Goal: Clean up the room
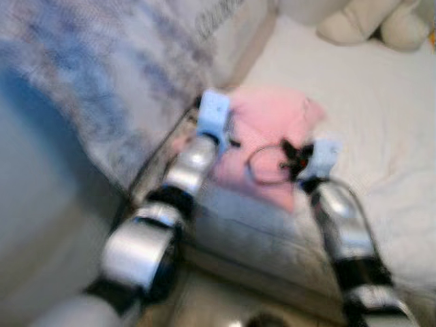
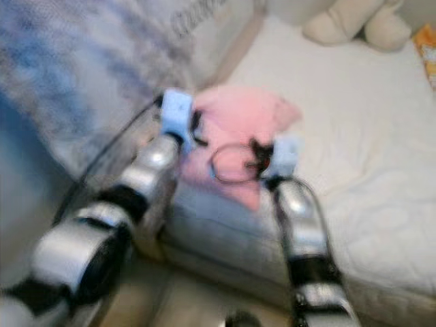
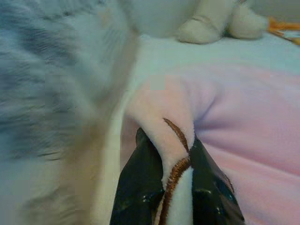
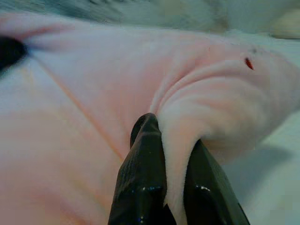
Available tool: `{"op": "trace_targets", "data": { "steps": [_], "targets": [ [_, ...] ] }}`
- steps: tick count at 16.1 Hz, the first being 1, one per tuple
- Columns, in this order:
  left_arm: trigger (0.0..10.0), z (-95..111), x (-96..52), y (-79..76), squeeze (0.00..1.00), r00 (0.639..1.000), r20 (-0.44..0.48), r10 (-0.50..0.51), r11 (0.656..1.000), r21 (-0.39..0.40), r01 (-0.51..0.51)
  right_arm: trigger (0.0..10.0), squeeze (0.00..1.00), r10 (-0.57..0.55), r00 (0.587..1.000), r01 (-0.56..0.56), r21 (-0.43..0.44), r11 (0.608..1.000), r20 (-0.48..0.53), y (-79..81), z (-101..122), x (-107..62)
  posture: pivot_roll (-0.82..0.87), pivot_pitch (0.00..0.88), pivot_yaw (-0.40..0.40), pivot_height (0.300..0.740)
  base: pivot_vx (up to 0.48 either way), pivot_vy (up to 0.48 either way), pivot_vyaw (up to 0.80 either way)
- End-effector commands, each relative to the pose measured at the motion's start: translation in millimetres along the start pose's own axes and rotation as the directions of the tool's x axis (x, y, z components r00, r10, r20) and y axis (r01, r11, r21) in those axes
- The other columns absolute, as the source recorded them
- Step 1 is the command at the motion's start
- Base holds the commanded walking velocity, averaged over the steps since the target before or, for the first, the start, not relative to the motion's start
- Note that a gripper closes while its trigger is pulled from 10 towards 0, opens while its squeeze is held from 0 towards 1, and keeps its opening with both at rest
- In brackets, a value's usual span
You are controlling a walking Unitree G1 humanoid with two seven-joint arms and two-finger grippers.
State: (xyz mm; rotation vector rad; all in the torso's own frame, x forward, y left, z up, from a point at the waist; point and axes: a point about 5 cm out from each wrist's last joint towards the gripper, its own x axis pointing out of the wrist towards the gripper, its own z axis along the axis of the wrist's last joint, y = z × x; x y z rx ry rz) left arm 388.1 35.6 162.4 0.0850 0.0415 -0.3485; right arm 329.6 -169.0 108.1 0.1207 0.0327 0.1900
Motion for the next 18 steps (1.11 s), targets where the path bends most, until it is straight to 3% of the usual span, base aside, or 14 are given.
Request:
{"op": "trace_targets", "data": {
  "steps": [1,4,6,7,8,9,10,12,13,14,16,18],
  "targets": [
    [10.0,18,3.4,20.1,0.0,0.996,0.047,0.076,0.997,0.006,-0.076,10.0,0.0,0.011,1.0,-0.011,-0.014,1.0,0.017,2.6,6,2.2,-0.02,0.0,0.002,0.74,0.48,0.0,0.0],
    [10.0,19,5.6,23.1,0.0,0.995,0.009,0.099,0.995,-0.029,-0.098,10.0,0.0,0.018,0.999,-0.02,-0.074,0.997,-0.03,-2.5,8,8.7,-0.03,0.0,0.0,0.74,0.48,0.0,0.0],
    [10.0,23,6.7,31.2,0.0,0.984,-0.01,0.18,0.981,-0.079,-0.18,10.0,0.0,0.046,0.994,-0.061,-0.158,0.986,-0.096,-10.8,11,21.5,-0.03,0.018,0.0,0.74,0.48,0.0,0.0],
    [10.0,20,6.2,33.4,0.0,0.979,-0.039,0.199,0.97,-0.132,-0.202,10.0,0.0,0.075,0.981,-0.111,-0.199,0.974,-0.178,-12.1,7,27.9,-0.03,0.046,-0.002,0.74,0.0,0.0,0.0],
    [10.0,4,3.0,33.3,0.0,0.968,-0.113,0.223,0.943,-0.228,-0.243,10.0,0.0,0.08,0.945,-0.169,-0.263,0.95,-0.318,-15.0,-9,30.8,-0.04,0.107,-0.019,0.74,0.0,0.0,0.0],
    [10.0,-5,0.7,32.5,0.0,0.96,-0.152,0.236,0.919,-0.286,-0.271,10.0,0.0,0.074,0.921,-0.2,-0.3,0.933,-0.383,-17.3,-17,29.2,-0.04,0.123,-0.021,0.74,0.0,0.0,0.0],
    [10.0,-25,-5.5,30.4,0.0,0.943,-0.215,0.256,0.881,-0.35,-0.319,10.0,0.0,0.051,0.895,-0.248,-0.398,0.883,-0.443,-18.5,-29,24.7,-0.05,0.148,-0.036,0.74,0.0,0.0,0.0],
    [10.0,-48,-13.8,21.7,0.0,0.916,-0.297,0.27,0.827,-0.415,-0.378,10.0,0.0,0.021,0.876,-0.265,-0.444,0.856,-0.482,-21.9,-36,21.4,-0.06,0.165,-0.053,0.74,0.0,0.0,0.0],
    [10.0,-53,-15.2,14.1,0.0,0.915,-0.308,0.261,0.822,-0.426,-0.379,10.0,0.0,0.008,0.874,-0.26,-0.453,0.853,-0.487,-24.7,-37,20.4,-0.07,0.174,-0.063,0.74,0.0,0.0,0.0],
    [10.0,-54,-14.8,4.4,0.0,0.925,-0.298,0.237,0.852,-0.393,-0.345,10.0,0.0,-0.002,0.867,-0.269,-0.473,0.839,-0.498,-27.1,-38,19.2,-0.08,0.181,-0.068,0.74,0.0,0.0,0.0],
    [10.0,-46,-11.6,4.2,0.0,0.939,-0.258,0.228,0.876,-0.367,-0.313,10.0,0.0,-0.002,0.875,-0.263,-0.479,0.837,-0.485,-27.6,-35,21.7,-0.09,0.19,-0.075,0.74,0.0,0.0,0.0],
    [10.0,-10,-0.6,15.7,0.0,0.967,-0.108,0.23,0.932,-0.262,-0.251,10.0,0.0,0.002,0.909,-0.218,-0.471,0.855,-0.417,-23.4,-23,30.0,-0.08,0.199,-0.078,0.74,0.0,0.0,0.0]
  ]
}}
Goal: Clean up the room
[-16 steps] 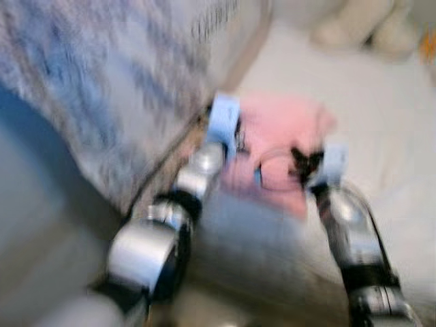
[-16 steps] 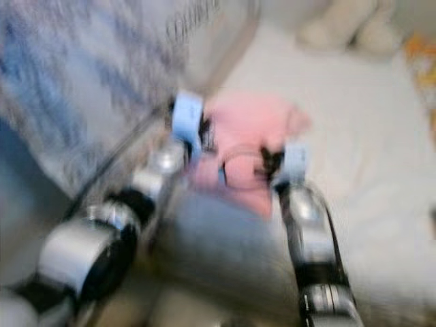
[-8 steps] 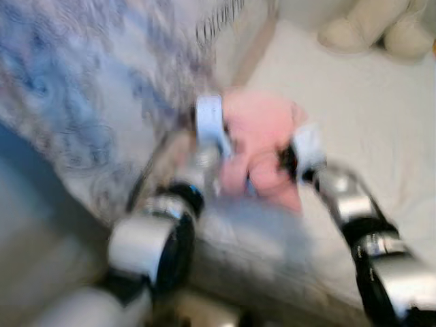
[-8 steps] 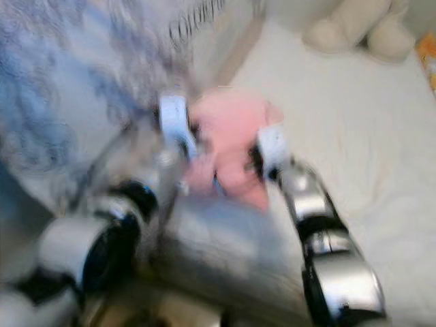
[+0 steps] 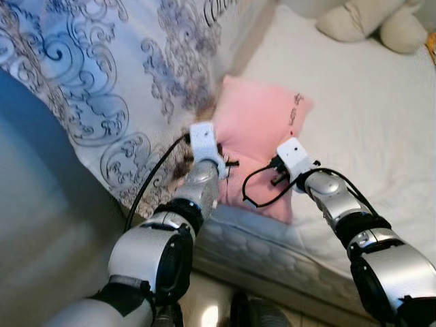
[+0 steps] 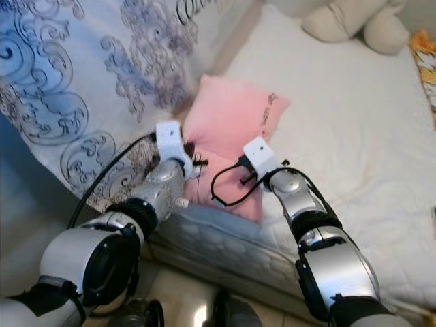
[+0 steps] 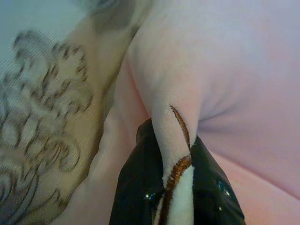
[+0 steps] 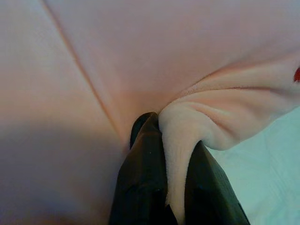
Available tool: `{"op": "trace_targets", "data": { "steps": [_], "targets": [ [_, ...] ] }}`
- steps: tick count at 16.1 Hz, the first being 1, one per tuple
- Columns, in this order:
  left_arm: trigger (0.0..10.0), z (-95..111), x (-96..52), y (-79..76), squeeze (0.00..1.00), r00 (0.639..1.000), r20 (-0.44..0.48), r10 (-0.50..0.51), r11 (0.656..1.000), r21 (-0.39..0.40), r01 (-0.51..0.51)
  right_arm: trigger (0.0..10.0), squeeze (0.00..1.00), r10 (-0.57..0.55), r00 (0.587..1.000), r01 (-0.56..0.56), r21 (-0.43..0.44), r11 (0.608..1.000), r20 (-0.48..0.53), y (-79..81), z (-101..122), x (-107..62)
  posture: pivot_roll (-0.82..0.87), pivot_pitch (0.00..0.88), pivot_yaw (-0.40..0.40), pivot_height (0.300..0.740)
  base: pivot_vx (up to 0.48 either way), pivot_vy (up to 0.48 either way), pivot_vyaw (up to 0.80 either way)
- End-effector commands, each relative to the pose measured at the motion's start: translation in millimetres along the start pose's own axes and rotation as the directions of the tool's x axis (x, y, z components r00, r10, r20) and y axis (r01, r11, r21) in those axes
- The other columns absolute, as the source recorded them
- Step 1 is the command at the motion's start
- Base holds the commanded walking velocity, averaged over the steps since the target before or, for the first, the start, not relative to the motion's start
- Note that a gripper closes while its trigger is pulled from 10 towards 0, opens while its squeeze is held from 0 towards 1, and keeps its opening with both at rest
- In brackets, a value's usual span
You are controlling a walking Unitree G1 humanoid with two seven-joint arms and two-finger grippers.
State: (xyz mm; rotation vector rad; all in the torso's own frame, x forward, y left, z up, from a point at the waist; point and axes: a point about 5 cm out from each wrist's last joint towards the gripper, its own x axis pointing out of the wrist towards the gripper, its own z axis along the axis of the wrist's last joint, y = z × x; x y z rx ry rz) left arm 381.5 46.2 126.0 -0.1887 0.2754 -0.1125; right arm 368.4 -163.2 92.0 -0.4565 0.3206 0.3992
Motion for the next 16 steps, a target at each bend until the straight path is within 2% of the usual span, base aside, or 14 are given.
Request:
{"op": "trace_targets", "data": {
  "steps": [1,2,3,4,6,7,8,9,10,11,12,14,15,16],
  "targets": [
    [10.0,49,4.2,0.8,0.0,0.983,0.182,-0.005,0.999,0.052,-0.005,10.0,0.0,-0.079,0.996,0.08,0.047,0.996,-0.033,-13.5,-11,-5.7,-0.08,0.198,-0.077,0.74,0.0,0.0,0.0],
    [10.0,58,4.4,0.3,0.0,0.978,0.209,-0.017,0.997,0.079,0.0,10.0,0.0,-0.109,0.994,0.109,0.06,0.992,-0.007,-16.7,-5,-5.1,-0.07,0.201,-0.079,0.74,0.0,0.0,0.0],
    [10.0,72,4.5,-0.3,0.0,0.967,0.251,-0.038,0.993,0.115,0.01,10.0,0.0,-0.177,0.982,0.171,0.091,0.981,0.063,-25.3,12,-3.5,-0.07,0.206,-0.079,0.74,0.0,0.0,0.0],
    [10.0,74,4.7,1.0,0.0,0.967,0.254,-0.035,0.994,0.109,0.007,10.0,0.0,-0.181,0.981,0.173,0.098,0.98,0.076,-26.1,16,-2.7,-0.07,0.211,-0.078,0.74,0.0,0.0,0.0],
    [10.0,70,5.1,5.9,0.0,0.971,0.238,-0.011,0.997,0.073,-0.007,10.0,0.0,-0.178,0.981,0.168,0.115,0.979,0.078,-25.7,19,-1.5,-0.06,0.219,-0.083,0.74,0.0,0.0,0.0],
    [10.0,62,5.3,10.3,0.0,0.977,0.211,0.013,0.999,0.037,-0.021,10.0,0.0,-0.176,0.982,0.168,0.118,0.979,0.063,-25.1,17,-1.1,-0.06,0.229,-0.081,0.74,0.0,0.0,0.0],
    [10.0,45,5.0,15.0,0.0,0.987,0.158,0.04,0.999,0.007,-0.041,10.0,0.0,-0.169,0.985,0.165,0.11,0.98,0.028,-22.6,13,-0.5,-0.06,0.234,-0.085,0.74,0.0,0.0,0.0],
    [10.0,37,4.4,15.0,0.0,0.99,0.139,0.038,0.999,0.031,-0.043,10.0,0.0,-0.161,0.987,0.159,0.107,0.981,0.01,-19.8,10,0.2,-0.06,0.237,-0.086,0.74,0.0,0.0,0.0],
    [10.0,30,3.9,17.9,0.0,0.992,0.119,0.032,0.994,0.104,-0.045,10.0,0.0,-0.147,0.989,0.147,0.118,0.982,-0.01,-11.6,9,2.9,-0.07,0.243,-0.095,0.74,0.0,0.0,0.0],
    [10.0,30,3.9,19.4,0.0,0.993,0.117,0.033,0.991,0.126,-0.048,10.0,0.0,-0.14,0.99,0.141,0.127,0.982,-0.014,-8.8,8,3.8,-0.07,0.243,-0.095,0.74,0.0,0.0,0.0],
    [10.0,36,4.7,23.6,0.0,0.991,0.131,0.041,0.986,0.153,-0.061,10.0,0.0,-0.116,0.993,0.117,0.14,0.983,-0.017,0.0,9,6.4,-0.06,0.243,-0.092,0.74,0.0,0.0,0.0],
    [10.0,45,5.3,21.9,0.0,0.988,0.155,0.018,0.983,0.18,-0.046,10.0,0.0,-0.112,0.994,0.113,0.173,0.978,-0.018,4.3,8,7.6,-0.05,0.239,-0.094,0.74,0.0,0.0,0.0],
    [10.0,52,5.5,20.9,0.24,0.984,0.18,-0.005,0.975,0.218,-0.035,10.0,1.0,-0.106,0.994,0.105,0.215,0.971,-0.008,7.7,10,8.9,-0.05,0.232,-0.097,0.74,0.0,0.0,0.0],
    [10.0,57,5.6,22.2,0.71,0.98,0.197,-0.01,0.97,0.238,-0.038,10.0,1.0,-0.101,0.995,0.097,0.255,0.962,0.003,9.6,12,9.9,-0.05,0.228,-0.095,0.74,0.0,0.0,0.0]
  ]
}}
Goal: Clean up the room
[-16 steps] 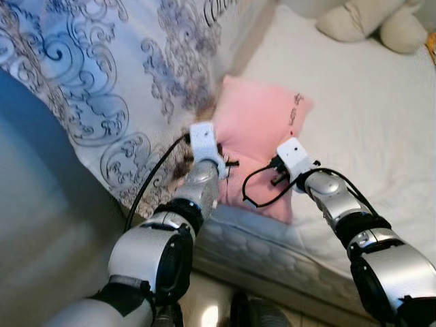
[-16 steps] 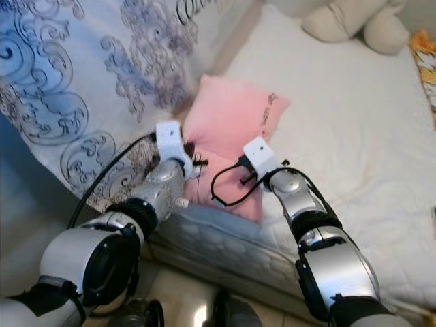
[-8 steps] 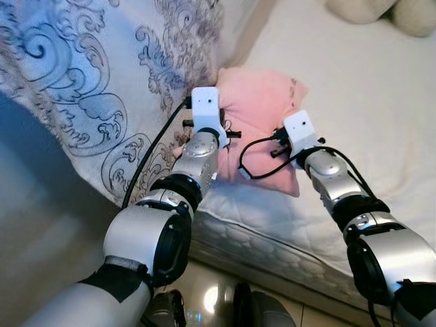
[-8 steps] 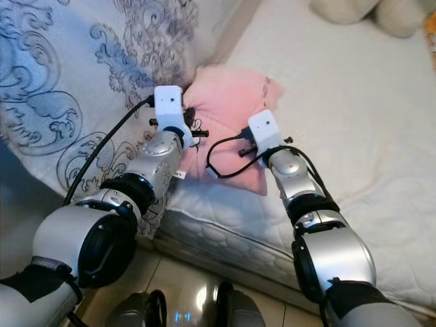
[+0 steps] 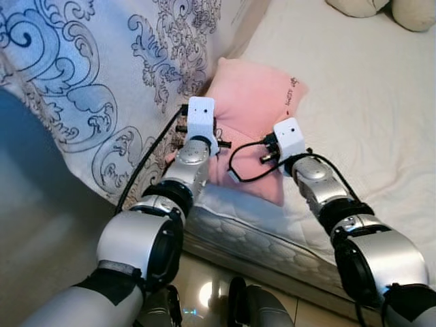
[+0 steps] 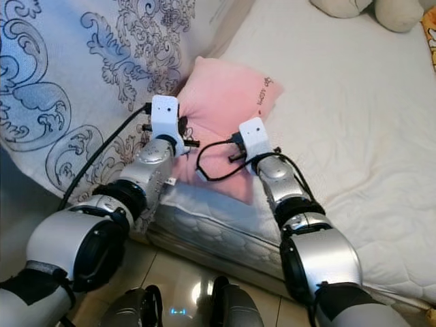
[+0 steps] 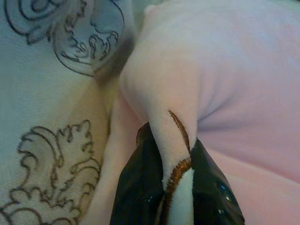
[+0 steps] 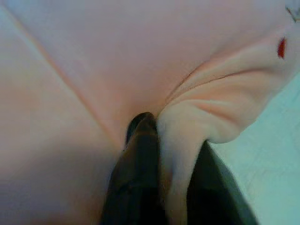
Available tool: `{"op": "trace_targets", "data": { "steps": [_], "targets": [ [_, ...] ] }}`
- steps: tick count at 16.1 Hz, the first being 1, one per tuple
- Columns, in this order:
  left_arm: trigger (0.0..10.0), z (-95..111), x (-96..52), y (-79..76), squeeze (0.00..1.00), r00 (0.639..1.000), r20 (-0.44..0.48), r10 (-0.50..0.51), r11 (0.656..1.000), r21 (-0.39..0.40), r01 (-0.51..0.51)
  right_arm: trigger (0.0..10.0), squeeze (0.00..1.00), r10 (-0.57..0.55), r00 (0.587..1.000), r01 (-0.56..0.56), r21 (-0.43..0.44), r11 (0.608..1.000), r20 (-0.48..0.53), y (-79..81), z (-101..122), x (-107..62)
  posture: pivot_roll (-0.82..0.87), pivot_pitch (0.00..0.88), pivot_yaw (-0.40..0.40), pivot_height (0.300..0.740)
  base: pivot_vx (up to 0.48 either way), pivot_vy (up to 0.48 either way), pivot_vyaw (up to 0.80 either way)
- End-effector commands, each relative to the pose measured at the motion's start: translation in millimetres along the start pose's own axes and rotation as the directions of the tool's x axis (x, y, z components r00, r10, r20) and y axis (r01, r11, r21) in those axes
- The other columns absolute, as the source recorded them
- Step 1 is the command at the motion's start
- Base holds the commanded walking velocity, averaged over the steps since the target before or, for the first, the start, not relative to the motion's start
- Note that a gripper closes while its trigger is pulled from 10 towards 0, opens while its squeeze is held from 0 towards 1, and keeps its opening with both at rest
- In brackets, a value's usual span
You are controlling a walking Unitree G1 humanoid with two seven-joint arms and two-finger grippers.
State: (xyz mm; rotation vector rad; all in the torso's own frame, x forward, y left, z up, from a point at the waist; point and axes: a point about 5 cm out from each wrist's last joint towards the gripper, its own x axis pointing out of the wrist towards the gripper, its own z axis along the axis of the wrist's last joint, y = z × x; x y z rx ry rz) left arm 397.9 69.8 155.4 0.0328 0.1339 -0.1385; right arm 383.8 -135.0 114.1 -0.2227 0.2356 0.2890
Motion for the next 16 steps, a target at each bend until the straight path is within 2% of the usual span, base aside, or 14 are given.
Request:
{"op": "trace_targets", "data": {
  "steps": [1,4,6,8,10,11,12,13,14,16],
  "targets": [
    [10.0,25,4.1,11.5,1.0,0.996,0.086,0.03,0.999,0.027,-0.033,10.0,1.0,-0.008,0.996,0.013,0.06,0.998,-0.084,-2.1,-22,-5.3,-0.05,0.217,-0.093,0.74,0.0,0.0,0.0],
    [10.0,35,5.6,8.9,1.0,0.994,0.108,0.002,1.0,0.012,-0.003,10.0,1.0,0.003,0.997,0.006,0.1,0.995,-0.083,0.9,-29,-7.4,-0.04,0.205,-0.09,0.74,0.0,0.0,0.0],
    [10.0,37,5.2,0.0,1.0,0.991,0.127,-0.03,1.0,0.007,0.029,10.0,1.0,0.012,0.997,-0.003,0.128,0.992,-0.074,-1.3,-34,-10.5,-0.04,0.193,-0.098,0.74,0.0,0.0,0.0],
    [10.0,37,4.3,-6.2,1.0,0.988,0.142,-0.057,0.998,0.01,0.056,10.0,1.0,0.041,0.998,-0.036,0.124,0.992,-0.041,1.0,-35,-11.8,-0.04,0.179,-0.101,0.74,0.0,0.0,0.0],
    [10.0,28,2.2,-11.0,1.0,0.987,0.134,-0.091,0.995,-0.017,0.094,10.0,1.0,0.058,0.998,-0.06,0.098,0.993,0.023,-0.4,-34,-15.7,-0.03,0.155,-0.097,0.74,0.0,0.0,0.0],
    [10.0,24,1.3,-12.3,1.0,0.986,0.133,-0.101,0.995,-0.007,0.103,10.0,1.0,0.046,0.998,-0.052,0.128,0.99,0.045,-3.2,-32,-16.6,-0.04,0.144,-0.102,0.74,0.0,0.0,0.0],
    [10.0,23,0.7,-9.5,1.0,0.985,0.141,-0.096,0.995,-0.012,0.099,10.0,1.0,0.027,0.997,-0.041,0.209,0.977,0.069,-4.2,-30,-17.6,-0.03,0.137,-0.106,0.74,0.0,0.0,0.0],
    [10.0,24,0.3,-8.5,1.0,0.982,0.156,-0.102,0.994,-0.024,0.107,10.0,1.0,0.017,0.996,-0.04,0.251,0.967,0.092,-3.4,-30,-19.6,-0.03,0.121,-0.112,0.74,0.0,0.0,0.0],
    [10.0,25,0.2,-9.4,1.0,0.981,0.162,-0.11,0.993,-0.03,0.116,10.0,1.0,0.019,0.995,-0.043,0.244,0.969,0.099,-2.8,-30,-20.5,-0.03,0.119,-0.112,0.74,0.0,0.0,0.0],
    [10.0,31,-3.5,-23.1,1.0,0.956,0.234,-0.178,0.983,-0.004,0.184,10.0,1.0,0.003,0.99,-0.036,0.237,0.971,0.139,-4.5,-29,-28.6,-0.03,0.077,-0.112,0.74,0.0,0.0,0.0]
  ]
}}
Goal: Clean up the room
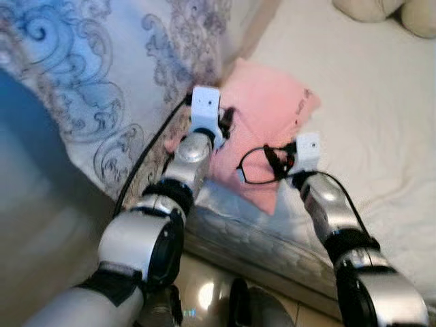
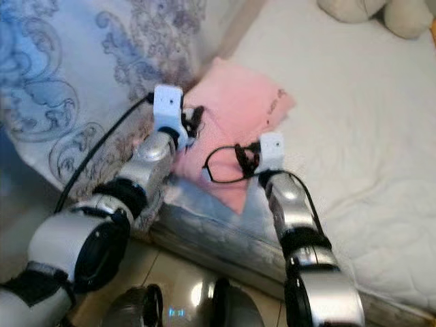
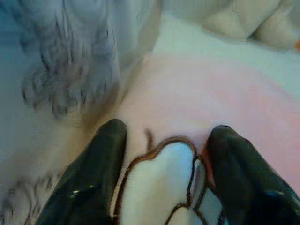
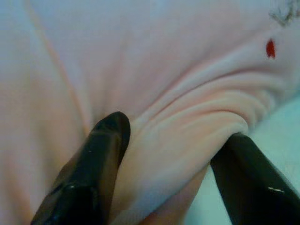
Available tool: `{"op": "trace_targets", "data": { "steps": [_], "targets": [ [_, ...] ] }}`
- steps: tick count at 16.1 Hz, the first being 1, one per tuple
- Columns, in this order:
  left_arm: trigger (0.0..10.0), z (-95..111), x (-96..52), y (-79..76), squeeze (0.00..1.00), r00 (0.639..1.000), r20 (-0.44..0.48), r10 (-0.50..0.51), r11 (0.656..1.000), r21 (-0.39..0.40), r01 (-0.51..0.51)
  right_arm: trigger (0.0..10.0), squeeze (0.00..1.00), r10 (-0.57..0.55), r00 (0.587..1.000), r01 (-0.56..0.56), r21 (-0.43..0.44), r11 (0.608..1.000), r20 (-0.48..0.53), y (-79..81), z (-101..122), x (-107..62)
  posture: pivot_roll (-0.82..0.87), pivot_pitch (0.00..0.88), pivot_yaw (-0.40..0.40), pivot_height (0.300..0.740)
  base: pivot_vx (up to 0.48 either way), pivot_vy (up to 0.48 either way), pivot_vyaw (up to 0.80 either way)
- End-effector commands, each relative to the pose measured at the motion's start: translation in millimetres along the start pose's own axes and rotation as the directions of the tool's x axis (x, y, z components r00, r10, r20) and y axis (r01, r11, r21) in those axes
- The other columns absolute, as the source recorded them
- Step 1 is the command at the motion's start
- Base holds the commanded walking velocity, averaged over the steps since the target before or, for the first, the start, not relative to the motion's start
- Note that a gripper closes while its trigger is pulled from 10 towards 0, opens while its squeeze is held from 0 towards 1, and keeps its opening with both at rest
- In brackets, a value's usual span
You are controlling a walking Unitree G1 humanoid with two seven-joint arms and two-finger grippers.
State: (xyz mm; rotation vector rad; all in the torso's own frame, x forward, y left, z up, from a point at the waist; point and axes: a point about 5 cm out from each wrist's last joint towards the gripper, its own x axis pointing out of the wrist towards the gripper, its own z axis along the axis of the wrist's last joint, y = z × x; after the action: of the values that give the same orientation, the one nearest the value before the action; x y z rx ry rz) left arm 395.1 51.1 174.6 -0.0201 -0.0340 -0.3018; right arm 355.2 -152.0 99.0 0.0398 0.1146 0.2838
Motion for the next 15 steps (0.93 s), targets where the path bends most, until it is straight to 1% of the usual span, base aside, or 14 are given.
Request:
{"op": "trace_targets", "data": {
  "steps": [1,2,3,4,5,6,7,8,9,10,12,13,14,15],
  "targets": [
    [10.0,13,0.0,-10.6,1.0,0.993,0.103,-0.061,0.998,0.014,0.06,10.0,1.0,-0.026,1.0,0.027,0.056,0.998,-0.008,-4.1,-4,-7.5,-0.02,0.054,-0.113,0.74,0.0,0.0,0.0],
    [10.0,13,0.0,-10.6,1.0,0.993,0.103,-0.061,0.998,0.014,0.06,10.0,1.0,-0.026,1.0,0.027,0.056,0.998,-0.008,-4.1,-4,-7.5,-0.02,0.054,-0.113,0.74,0.0,0.0,0.0],
    [10.0,9,-6.2,-7.5,1.0,0.987,0.137,-0.082,0.996,0.034,0.078,10.0,1.0,-0.044,0.999,0.043,0.079,0.996,0.003,-0.6,-7,-17.5,-0.01,0.011,-0.104,0.74,0.0,0.0,0.0],
    [10.0,6,-10.9,-5.2,1.0,0.984,0.15,-0.098,0.995,0.043,0.092,10.0,1.0,-0.055,0.998,0.055,0.085,0.995,0.002,1.5,-12,-25.1,0.0,0.0,-0.095,0.74,0.0,0.0,0.0],
    [10.0,3,-18.3,-3.8,1.0,0.978,0.166,-0.128,0.99,0.073,0.118,10.0,1.0,-0.073,0.997,0.073,0.09,0.993,0.0,2.5,-19,-36.2,0.02,0.0,-0.084,0.74,0.0,0.0,0.0],
    [10.0,2,-20.8,-4.3,1.0,0.975,0.17,-0.141,0.988,0.088,0.128,10.0,1.0,-0.077,0.997,0.077,0.087,0.993,0.0,2.0,-21,-39.7,0.02,0.0,-0.084,0.74,0.0,0.0,0.0],
    [10.0,-3,-29.3,-5.7,1.0,0.971,0.173,-0.162,0.985,0.094,0.148,10.0,1.0,-0.093,0.996,0.092,0.04,0.995,0.015,-2.6,-22,-50.1,0.02,0.0,-0.063,0.74,0.0,0.0,0.0],
    [10.0,-9,-38.5,-9.2,1.0,0.969,0.171,-0.181,0.982,0.079,0.169,10.0,1.0,-0.119,0.992,0.119,-0.007,0.993,0.031,-9.0,-21,-57.9,0.02,0.0,-0.054,0.74,0.0,0.0,0.0],
    [10.0,-10,-48.5,-8.9,1.0,0.966,0.18,-0.188,0.981,0.074,0.177,10.0,1.0,-0.133,0.989,0.136,-0.037,0.99,0.07,-10.6,-13,-66.7,0.02,0.0,-0.046,0.74,0.0,0.0,0.0],
    [10.0,-10,-52.4,-7.5,1.0,0.965,0.185,-0.188,0.982,0.071,0.177,10.0,1.0,-0.133,0.987,0.138,-0.052,0.989,0.09,-9.9,-10,-70.4,0.02,0.0,-0.043,0.74,0.0,0.0,0.0],
    [10.0,-9,-63.7,-2.4,1.0,0.962,0.197,-0.187,0.982,0.071,0.176,10.0,1.0,-0.146,0.977,0.161,-0.089,0.983,0.152,-5.6,0,-83.0,0.02,0.0,-0.039,0.74,0.0,0.0,0.0],
    [10.0,-11,-80.8,13.3,0.0,0.972,0.2,-0.123,0.991,0.075,0.11,10.0,1.0,-0.244,0.944,0.278,-0.138,0.951,0.222,-5.6,5,-107.0,0.03,0.0,-0.031,0.74,0.0,0.0,0.0],
    [10.0,-13,-88.8,21.9,0.0,0.975,0.205,-0.089,0.995,0.061,0.078,10.0,1.0,-0.299,0.926,0.339,-0.162,0.927,0.23,-7.7,2,-118.4,0.03,0.0,-0.031,0.74,0.0,0.0,0.0],
    [10.0,-13,-96.0,29.0,0.0,0.976,0.208,-0.064,0.996,0.071,0.05,10.0,1.0,-0.34,0.913,0.381,-0.175,0.908,0.223,-9.5,-3,-126.9,0.03,0.0,-0.032,0.74,0.0,0.0,0.0]
  ]
}}
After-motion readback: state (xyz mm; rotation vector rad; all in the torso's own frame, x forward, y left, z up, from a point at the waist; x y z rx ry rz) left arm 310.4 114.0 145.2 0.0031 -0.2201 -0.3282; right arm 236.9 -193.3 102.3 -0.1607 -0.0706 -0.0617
